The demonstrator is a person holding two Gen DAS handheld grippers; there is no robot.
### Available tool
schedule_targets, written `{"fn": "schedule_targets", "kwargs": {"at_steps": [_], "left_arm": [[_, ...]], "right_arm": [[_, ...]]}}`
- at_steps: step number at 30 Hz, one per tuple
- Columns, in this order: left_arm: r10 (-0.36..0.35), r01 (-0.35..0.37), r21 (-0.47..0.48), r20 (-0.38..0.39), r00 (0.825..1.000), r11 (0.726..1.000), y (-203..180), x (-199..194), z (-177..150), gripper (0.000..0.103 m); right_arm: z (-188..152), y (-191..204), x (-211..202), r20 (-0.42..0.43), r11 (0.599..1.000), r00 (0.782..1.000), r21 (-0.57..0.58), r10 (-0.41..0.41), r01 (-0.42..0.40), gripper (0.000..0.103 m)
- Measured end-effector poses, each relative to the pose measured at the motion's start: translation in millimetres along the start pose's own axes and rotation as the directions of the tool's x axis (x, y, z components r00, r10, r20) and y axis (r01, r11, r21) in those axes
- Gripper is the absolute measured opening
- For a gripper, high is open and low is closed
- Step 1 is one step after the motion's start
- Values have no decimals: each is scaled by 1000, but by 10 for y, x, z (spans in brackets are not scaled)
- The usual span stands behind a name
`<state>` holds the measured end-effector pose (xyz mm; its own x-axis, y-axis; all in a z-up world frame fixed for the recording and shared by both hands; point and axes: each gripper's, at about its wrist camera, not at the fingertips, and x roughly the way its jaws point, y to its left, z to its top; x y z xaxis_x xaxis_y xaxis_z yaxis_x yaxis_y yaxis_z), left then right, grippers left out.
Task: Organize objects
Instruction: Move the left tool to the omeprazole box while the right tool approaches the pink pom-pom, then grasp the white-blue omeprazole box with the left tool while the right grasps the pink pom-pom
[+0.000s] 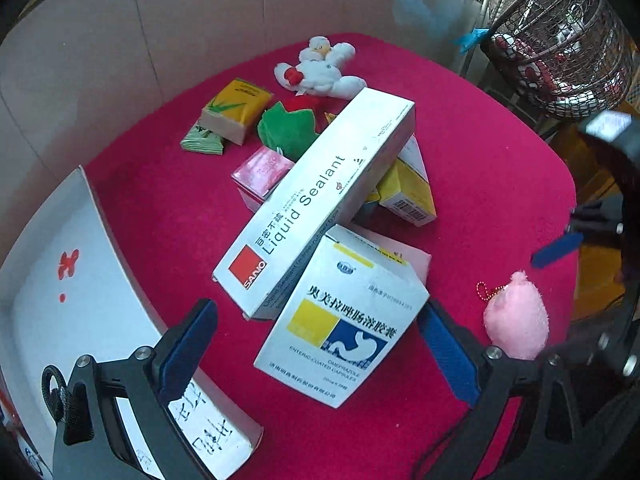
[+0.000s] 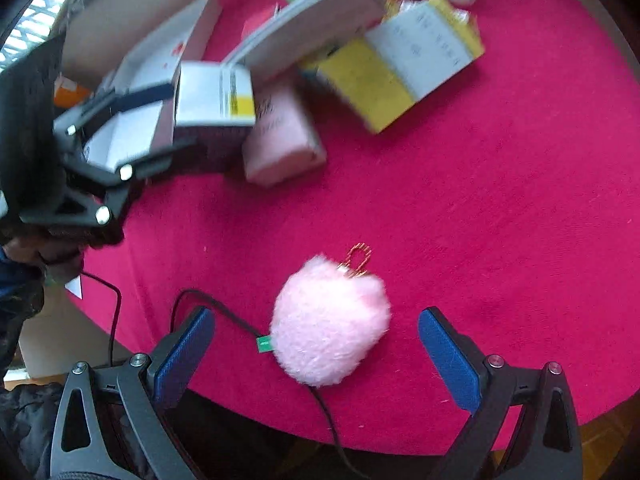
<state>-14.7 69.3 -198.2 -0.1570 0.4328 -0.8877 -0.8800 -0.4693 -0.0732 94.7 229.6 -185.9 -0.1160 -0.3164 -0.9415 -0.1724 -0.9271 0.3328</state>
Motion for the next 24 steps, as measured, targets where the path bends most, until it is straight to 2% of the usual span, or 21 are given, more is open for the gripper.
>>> {"fn": "schedule_targets", "kwargs": {"at_steps": [2,3,4,8,12,13,14,16,20,24], "left_arm": [[6,-6,8,-12,1000,1000,-9,38,16,96],[-17,19,67,-30,999,998,-15,62,20,94],[-16,19,79,-40,999,997,-22,86,21,93],[-6,14,103,-79,997,995,-29,192,-13,86],[-3,11,111,-73,997,994,-35,194,-27,81],[-4,12,108,-72,997,994,-32,197,-24,79],[-10,18,103,-72,997,995,-27,199,-21,77],[-36,42,89,-68,997,995,-21,198,-10,65],[-29,31,48,-46,999,998,4,177,4,60],[-6,5,-39,-21,1000,999,35,63,16,55]], "right_arm": [[-42,20,92,-26,1000,1000,11,-7,7,101],[-53,33,124,-32,1000,999,13,-8,8,99],[-66,46,164,-42,1000,999,12,-14,14,96],[-106,108,284,-70,998,995,-17,-69,68,87],[-157,115,302,-66,995,993,-33,-99,97,76],[-166,102,289,-62,994,993,-34,-105,103,67],[-175,83,270,-57,994,992,-34,-108,107,62],[-209,17,229,-54,996,995,-18,-86,85,59],[-305,-95,72,-19,996,996,-16,-85,85,56],[-342,-253,-247,51,995,994,11,-100,100,56]]}}
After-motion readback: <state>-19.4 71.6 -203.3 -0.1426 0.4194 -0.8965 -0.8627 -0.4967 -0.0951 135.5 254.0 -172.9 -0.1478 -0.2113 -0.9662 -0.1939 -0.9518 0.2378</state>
